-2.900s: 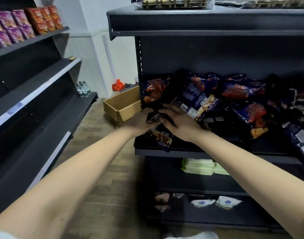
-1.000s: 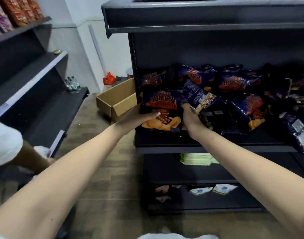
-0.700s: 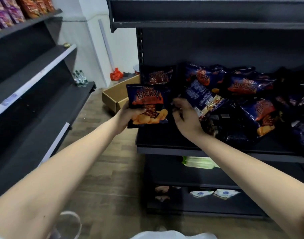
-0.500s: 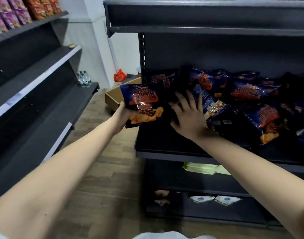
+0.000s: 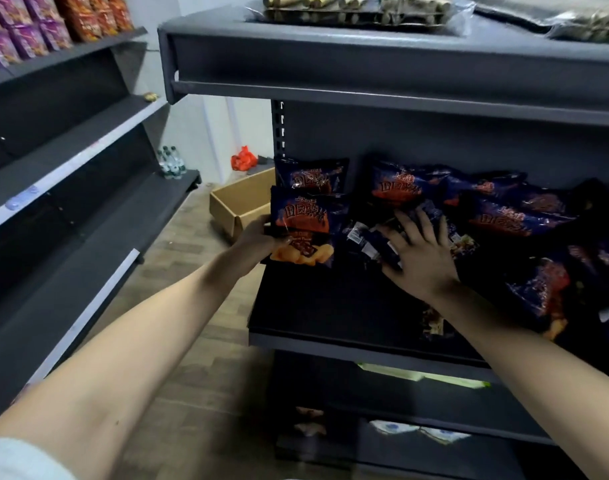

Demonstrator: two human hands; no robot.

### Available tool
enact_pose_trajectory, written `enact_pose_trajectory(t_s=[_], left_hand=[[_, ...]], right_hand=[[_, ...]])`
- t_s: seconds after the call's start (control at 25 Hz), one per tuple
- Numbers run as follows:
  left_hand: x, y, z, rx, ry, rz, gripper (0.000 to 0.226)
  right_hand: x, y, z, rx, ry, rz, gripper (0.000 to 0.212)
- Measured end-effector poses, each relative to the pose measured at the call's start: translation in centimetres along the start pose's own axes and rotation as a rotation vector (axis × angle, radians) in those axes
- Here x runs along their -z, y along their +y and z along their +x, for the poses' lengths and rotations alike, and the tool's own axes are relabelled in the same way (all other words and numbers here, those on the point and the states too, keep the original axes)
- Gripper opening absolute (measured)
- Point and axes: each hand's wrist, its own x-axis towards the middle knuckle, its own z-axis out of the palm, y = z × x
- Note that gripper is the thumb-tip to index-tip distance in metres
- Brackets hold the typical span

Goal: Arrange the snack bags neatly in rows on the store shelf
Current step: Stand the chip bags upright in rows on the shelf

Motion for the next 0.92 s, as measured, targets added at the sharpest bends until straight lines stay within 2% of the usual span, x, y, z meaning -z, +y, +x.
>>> enact_pose_trajectory(t_s=[0.12, 0.28, 0.44, 0.52, 0.68, 0.8, 0.92], left_hand=[[-0.3, -0.6, 0.2, 0.001, 0.145, 0.034, 0.065], [0.8, -1.7, 0.4, -0.041, 0.093, -0.048, 0.079], [1.5, -0.8, 0.8, -0.077, 0.045, -0.024, 0.062], [1.6, -0.7, 0.9, -0.064, -0.013, -0.009, 0.065], [2.4, -0.8, 1.3, -0.062, -0.058, 0.041, 0.068], [3.6, -0.7, 1.2, -0.117, -0.095, 0.134, 0.065], [5.0, -0.9, 1.0, -0.120, -0.103, 0.136, 0.065]], right_hand=[[-0.7, 0.0, 0.5, -0.001, 0.016, 0.007, 0.065], [-1.0, -0.2, 0.6, -0.020, -0.045, -0.032, 0.075], [0.8, -1.2, 0.9, -0.076, -0.144, -0.083, 0.079], [2.2, -2.9, 1.5, -0.109, -0.169, -0.107, 0.082], [2.8, -7.6, 3.2, -0.015, -0.205, -0.021, 0.097], [1.4, -8.5, 3.6, -0.068, -0.279, -0.040, 0.090], [0.8, -7.0, 3.6, -0.115, -0.204, 0.005, 0.073]])
